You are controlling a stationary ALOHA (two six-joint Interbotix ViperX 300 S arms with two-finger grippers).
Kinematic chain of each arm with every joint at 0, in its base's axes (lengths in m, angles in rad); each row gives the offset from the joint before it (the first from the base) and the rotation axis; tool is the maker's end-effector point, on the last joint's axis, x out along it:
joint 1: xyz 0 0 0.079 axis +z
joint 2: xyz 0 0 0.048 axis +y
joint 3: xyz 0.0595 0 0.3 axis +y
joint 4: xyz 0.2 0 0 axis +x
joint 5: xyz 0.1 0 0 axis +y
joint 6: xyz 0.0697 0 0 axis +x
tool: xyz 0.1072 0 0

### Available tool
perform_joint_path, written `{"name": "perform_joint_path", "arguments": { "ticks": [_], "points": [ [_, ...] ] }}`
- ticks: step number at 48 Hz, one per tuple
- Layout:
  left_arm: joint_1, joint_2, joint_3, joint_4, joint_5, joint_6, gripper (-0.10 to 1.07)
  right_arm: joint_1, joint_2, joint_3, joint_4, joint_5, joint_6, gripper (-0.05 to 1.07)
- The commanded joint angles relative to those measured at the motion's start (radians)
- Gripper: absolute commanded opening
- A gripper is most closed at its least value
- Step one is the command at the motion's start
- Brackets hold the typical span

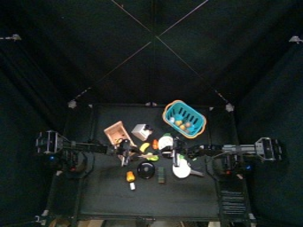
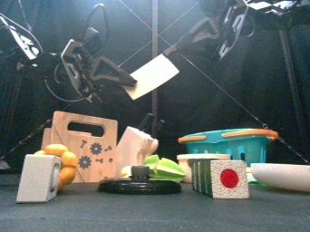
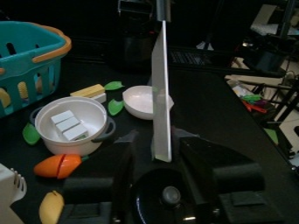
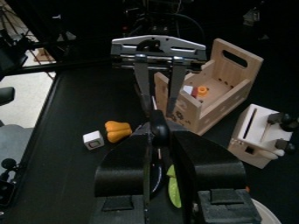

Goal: Grab cleaver with other hand

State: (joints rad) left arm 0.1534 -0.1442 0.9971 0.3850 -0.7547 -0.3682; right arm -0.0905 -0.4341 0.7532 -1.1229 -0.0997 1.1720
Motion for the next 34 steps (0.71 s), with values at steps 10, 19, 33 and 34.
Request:
{"name": "perform_joint_path", "arguments": {
  "ticks": [10,19,33,34],
  "points": [
    [0.006,-0.012,-0.011,-0.006,-0.009,-0.003,0.29,-0.002,-0.025,0.011,0.009,-0.005,0.0,0.51],
    [0.008,-0.034,-0.009,-0.011,-0.009,-0.003,0.29,0.002,-0.029,0.052,0.015,-0.005,0.006,0.51],
    [0.008,-0.109,0.023,-0.014,-0.009,-0.003,0.29,0.006,-0.023,0.126,0.135,-0.003,0.005,0.51],
    [0.009,-0.109,0.023,-0.014,-0.009,-0.003,0.29,0.006,-0.021,0.127,0.14,-0.003,0.005,0.51]
  ]
}}
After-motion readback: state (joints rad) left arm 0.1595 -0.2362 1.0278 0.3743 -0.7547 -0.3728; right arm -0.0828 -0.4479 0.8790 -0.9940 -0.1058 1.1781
